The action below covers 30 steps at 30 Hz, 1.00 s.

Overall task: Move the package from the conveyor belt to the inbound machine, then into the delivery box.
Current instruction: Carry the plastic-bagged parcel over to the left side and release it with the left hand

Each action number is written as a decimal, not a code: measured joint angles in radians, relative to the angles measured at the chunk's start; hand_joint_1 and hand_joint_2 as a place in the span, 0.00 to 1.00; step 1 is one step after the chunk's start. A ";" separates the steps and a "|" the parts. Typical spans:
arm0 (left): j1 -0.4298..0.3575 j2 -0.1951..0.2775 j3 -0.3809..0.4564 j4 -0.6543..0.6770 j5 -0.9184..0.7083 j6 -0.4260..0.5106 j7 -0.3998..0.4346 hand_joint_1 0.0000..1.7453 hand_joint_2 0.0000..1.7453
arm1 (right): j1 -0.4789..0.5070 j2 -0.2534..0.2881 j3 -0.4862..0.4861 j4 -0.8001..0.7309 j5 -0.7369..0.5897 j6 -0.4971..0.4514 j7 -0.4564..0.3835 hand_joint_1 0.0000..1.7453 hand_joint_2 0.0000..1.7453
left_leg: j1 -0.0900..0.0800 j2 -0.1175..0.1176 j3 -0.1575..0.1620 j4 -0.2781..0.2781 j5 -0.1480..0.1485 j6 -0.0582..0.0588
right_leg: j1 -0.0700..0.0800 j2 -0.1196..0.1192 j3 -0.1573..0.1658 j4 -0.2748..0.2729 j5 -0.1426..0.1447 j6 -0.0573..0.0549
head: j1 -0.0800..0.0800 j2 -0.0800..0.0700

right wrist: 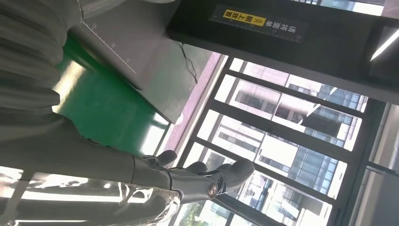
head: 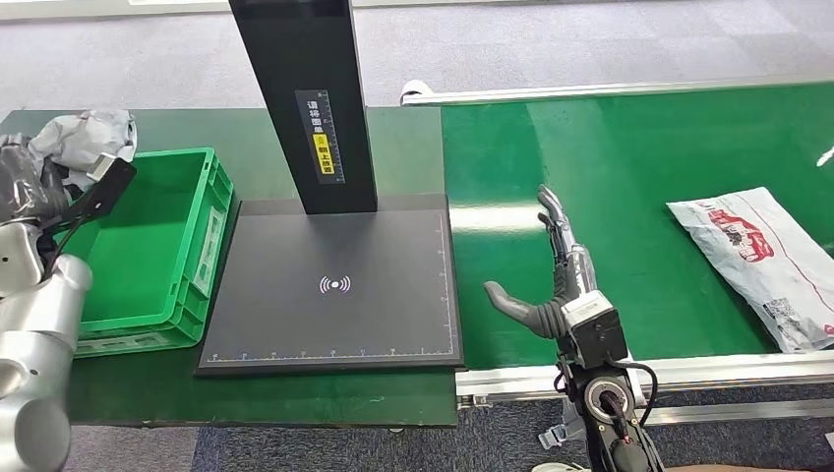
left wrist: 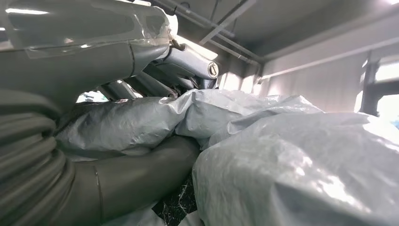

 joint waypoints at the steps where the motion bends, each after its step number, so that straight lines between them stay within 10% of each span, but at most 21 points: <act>1: 0.003 0.008 0.005 0.014 0.000 0.000 0.002 0.88 1.00 | 0.000 0.000 0.000 -0.001 0.000 0.002 0.000 0.00 1.00 | 0.000 0.000 0.000 0.000 0.000 0.000 | 0.000 0.000 0.000 0.000 0.000 0.000 | 0.000 0.000; 5: 0.011 0.027 0.018 0.050 0.001 0.000 0.002 0.00 1.00 | -0.001 0.004 0.000 -0.001 0.002 0.012 0.001 0.00 1.00 | 0.000 -0.001 0.000 0.000 0.000 0.000 | 0.000 0.000 0.000 0.000 0.000 0.000 | 0.000 0.000; 19: 0.021 0.014 0.024 0.068 0.056 0.000 -0.094 0.00 1.00 | -0.001 0.012 0.000 -0.004 0.005 0.015 0.002 0.00 1.00 | 0.000 -0.001 0.000 0.000 0.000 0.000 | 0.000 0.000 0.000 0.000 0.000 0.000 | 0.000 0.000; 25: 0.067 -0.064 0.035 -0.026 0.538 -0.093 -0.417 0.00 1.00 | 0.004 0.013 -0.003 -0.007 0.013 0.015 0.005 0.00 1.00 | -0.001 -0.001 0.000 0.001 0.000 0.000 | -0.001 0.000 0.000 -0.001 0.000 0.000 | 0.000 0.000; 30: 0.302 -0.190 -0.077 -0.409 1.065 -0.364 -0.494 0.00 1.00 | 0.018 0.014 -0.012 -0.005 0.018 0.018 0.009 0.00 1.00 | -0.002 0.000 0.000 0.001 -0.001 0.000 | -0.003 0.001 -0.001 -0.001 0.000 0.001 | 0.000 0.000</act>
